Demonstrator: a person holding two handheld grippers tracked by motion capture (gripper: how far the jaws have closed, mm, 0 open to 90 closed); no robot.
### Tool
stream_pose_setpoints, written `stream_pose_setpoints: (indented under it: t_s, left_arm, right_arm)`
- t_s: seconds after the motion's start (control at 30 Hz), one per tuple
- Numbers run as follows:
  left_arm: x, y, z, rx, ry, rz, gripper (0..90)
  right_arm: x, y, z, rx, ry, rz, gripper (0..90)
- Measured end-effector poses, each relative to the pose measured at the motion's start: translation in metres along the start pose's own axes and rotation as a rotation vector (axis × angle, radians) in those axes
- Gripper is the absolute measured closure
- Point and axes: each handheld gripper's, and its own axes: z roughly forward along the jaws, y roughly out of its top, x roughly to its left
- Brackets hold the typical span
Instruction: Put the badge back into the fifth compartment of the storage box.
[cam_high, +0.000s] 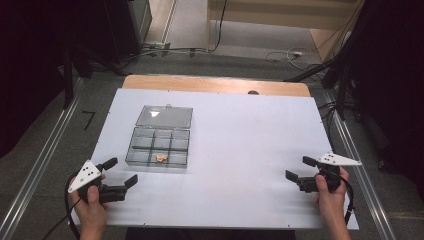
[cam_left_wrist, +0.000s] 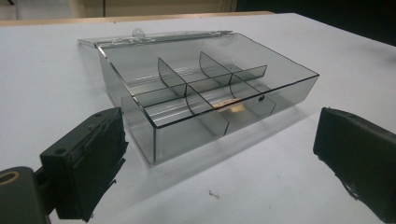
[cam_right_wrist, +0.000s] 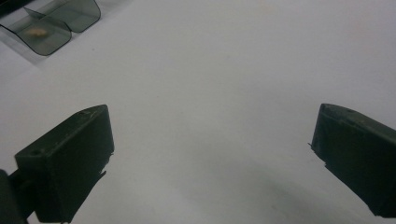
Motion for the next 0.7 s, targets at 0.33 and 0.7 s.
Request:
stream_pose_setpoints:
  t_s: [0.33,0.7]
  left_arm:
    - [0.001,-0.001,-0.001,-0.009,0.013,-0.010,2.9]
    - [0.004,-0.002,-0.005,-0.046,0.041,-0.043,2.9]
  right_arm:
    - [-0.021,-0.016,-0.022,-0.025,-0.059,-0.001,0.0]
    - [-0.037,-0.031,-0.044,-0.076,-0.041,-0.005,0.0]
